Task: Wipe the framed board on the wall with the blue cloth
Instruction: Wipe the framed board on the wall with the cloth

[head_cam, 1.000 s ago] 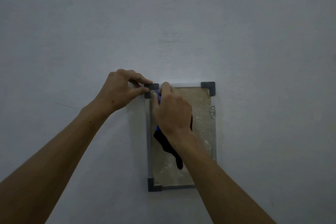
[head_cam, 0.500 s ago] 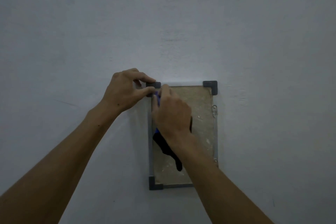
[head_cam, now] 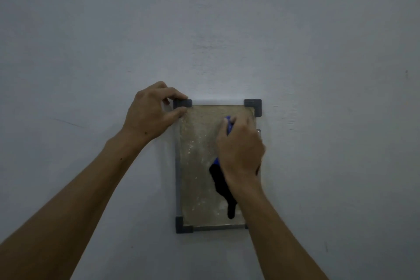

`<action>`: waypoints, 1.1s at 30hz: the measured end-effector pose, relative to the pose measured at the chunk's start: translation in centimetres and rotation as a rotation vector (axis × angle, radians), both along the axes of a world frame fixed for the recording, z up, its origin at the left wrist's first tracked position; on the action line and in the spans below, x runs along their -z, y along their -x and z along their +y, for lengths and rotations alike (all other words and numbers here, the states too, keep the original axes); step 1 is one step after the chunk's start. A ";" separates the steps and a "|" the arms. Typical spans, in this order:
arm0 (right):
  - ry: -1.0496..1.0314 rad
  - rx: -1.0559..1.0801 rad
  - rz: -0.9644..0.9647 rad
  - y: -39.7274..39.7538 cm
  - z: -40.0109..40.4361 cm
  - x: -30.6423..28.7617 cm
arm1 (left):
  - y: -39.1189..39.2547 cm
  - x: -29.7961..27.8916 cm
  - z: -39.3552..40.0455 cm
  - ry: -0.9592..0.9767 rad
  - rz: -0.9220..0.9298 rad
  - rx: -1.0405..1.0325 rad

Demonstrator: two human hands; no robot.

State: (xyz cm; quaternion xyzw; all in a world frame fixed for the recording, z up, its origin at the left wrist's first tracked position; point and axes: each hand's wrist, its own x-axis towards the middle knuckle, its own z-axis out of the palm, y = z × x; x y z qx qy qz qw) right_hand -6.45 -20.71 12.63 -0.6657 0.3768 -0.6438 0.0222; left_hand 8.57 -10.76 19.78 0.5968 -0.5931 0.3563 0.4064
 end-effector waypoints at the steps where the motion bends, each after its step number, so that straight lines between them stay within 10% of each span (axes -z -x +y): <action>1: 0.033 -0.045 0.046 -1.1 0.9 0.2 | 0.0 0.1 0.0 0.002 -0.002 -0.009; 33: -0.015 0.038 -0.002 3.2 -1.6 1.5 | 0.3 0.2 0.0 0.006 0.028 0.003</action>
